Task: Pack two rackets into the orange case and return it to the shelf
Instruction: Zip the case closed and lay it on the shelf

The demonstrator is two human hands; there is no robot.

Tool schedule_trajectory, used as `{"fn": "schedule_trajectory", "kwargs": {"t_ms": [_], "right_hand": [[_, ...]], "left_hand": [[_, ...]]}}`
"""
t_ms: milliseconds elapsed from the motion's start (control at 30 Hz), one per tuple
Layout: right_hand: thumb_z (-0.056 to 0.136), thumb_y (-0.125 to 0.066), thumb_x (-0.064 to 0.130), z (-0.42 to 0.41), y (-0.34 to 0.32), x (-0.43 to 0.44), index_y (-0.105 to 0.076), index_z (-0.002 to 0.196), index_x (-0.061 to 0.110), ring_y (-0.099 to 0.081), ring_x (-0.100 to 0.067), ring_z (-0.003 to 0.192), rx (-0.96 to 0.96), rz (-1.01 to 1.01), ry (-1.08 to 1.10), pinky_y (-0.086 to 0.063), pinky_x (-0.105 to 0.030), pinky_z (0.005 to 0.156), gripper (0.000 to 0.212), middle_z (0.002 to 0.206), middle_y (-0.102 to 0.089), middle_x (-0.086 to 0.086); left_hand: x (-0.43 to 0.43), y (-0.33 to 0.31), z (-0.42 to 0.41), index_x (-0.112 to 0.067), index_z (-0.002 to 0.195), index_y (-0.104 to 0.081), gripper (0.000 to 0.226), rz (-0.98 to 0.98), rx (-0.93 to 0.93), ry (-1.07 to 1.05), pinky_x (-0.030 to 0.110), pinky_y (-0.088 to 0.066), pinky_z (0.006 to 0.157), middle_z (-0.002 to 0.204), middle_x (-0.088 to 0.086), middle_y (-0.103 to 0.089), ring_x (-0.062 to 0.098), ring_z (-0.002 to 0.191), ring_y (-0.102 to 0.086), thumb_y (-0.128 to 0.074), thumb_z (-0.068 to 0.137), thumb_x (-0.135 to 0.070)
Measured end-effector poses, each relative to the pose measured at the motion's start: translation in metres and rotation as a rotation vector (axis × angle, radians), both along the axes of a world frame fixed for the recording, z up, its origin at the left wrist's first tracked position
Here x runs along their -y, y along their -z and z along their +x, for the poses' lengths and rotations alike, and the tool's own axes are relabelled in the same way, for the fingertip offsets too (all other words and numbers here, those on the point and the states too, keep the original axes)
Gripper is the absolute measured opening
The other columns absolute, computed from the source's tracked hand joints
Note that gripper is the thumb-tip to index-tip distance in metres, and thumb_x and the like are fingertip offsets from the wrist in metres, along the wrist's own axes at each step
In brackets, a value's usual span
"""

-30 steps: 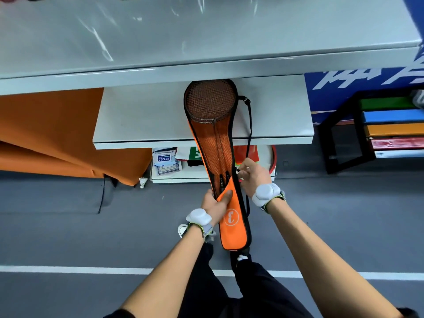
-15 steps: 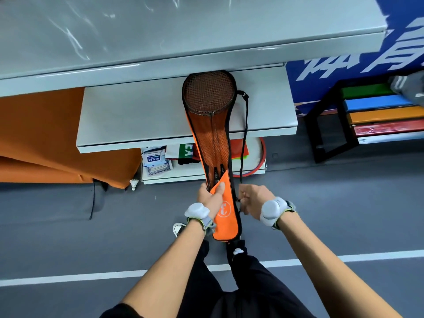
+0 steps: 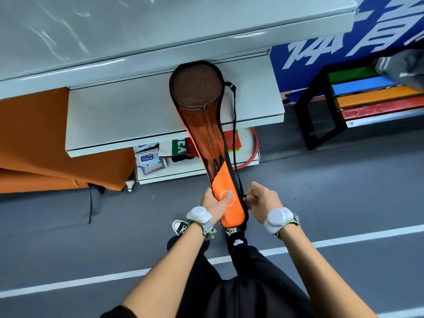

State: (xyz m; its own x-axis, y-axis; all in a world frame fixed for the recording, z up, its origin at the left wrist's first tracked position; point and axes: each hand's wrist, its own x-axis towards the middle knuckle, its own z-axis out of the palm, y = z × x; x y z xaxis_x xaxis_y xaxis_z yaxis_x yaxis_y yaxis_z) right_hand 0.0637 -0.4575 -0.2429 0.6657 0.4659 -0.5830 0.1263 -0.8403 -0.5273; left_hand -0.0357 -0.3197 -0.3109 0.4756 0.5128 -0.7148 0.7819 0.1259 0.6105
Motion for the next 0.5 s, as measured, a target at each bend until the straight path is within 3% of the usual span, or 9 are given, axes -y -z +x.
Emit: {"fn": "schedule_trajectory", "kwargs": {"t_ms": [133, 233, 300, 400, 500], "right_hand": [[0.090, -0.064, 0.009, 0.003, -0.003, 0.025, -0.056, 0.096, 0.020, -0.061, -0.027, 0.088, -0.185, -0.208, -0.151, -0.049, -0.030, 0.084, 0.015, 0.111, -0.071, -0.014], [0.086, -0.067, 0.008, -0.002, -0.005, 0.044, -0.056, 0.095, 0.020, -0.069, -0.029, 0.106, -0.287, -0.246, -0.126, -0.056, -0.035, 0.093, 0.018, 0.111, -0.074, -0.012], [0.082, -0.067, 0.010, -0.005, -0.004, 0.052, -0.061, 0.092, 0.019, -0.072, -0.026, 0.104, -0.347, -0.249, -0.096, -0.058, -0.038, 0.093, 0.015, 0.103, -0.078, -0.005], [0.078, -0.071, 0.015, -0.006, 0.002, 0.059, -0.063, 0.086, 0.019, -0.076, -0.021, 0.093, -0.422, -0.228, -0.061, -0.060, -0.039, 0.089, 0.012, 0.090, -0.080, 0.000], [0.074, -0.071, 0.017, -0.005, 0.015, 0.061, -0.066, 0.081, 0.018, -0.077, -0.022, 0.087, -0.459, -0.175, -0.004, -0.061, -0.042, 0.087, 0.008, 0.084, -0.080, -0.001]], "left_hand": [[0.011, 0.004, 0.013, -0.013, 0.107, -0.053, 0.048, -0.037, -0.084, -0.039, 0.031, -0.046, 0.084, 0.102, -0.003, -0.064, 0.020, 0.092, -0.061, -0.071, 0.080, -0.049], [0.018, 0.006, 0.027, -0.016, 0.097, -0.050, 0.047, -0.018, -0.146, -0.003, 0.031, -0.045, 0.079, 0.091, -0.002, -0.062, 0.022, 0.085, -0.058, -0.070, 0.077, -0.054], [0.023, 0.002, 0.037, -0.015, 0.097, -0.047, 0.055, -0.006, -0.180, 0.031, 0.034, -0.048, 0.082, 0.089, -0.001, -0.059, 0.026, 0.088, -0.058, -0.066, 0.074, -0.061], [0.029, -0.004, 0.045, -0.013, 0.104, -0.041, 0.071, 0.015, -0.234, 0.106, 0.041, -0.049, 0.094, 0.103, 0.006, -0.059, 0.031, 0.096, -0.059, -0.057, 0.067, -0.072], [0.027, -0.006, 0.043, -0.012, 0.106, -0.048, 0.080, 0.020, -0.241, 0.113, 0.042, -0.052, 0.092, 0.101, 0.006, -0.063, 0.030, 0.095, -0.062, -0.055, 0.059, -0.076]]}}
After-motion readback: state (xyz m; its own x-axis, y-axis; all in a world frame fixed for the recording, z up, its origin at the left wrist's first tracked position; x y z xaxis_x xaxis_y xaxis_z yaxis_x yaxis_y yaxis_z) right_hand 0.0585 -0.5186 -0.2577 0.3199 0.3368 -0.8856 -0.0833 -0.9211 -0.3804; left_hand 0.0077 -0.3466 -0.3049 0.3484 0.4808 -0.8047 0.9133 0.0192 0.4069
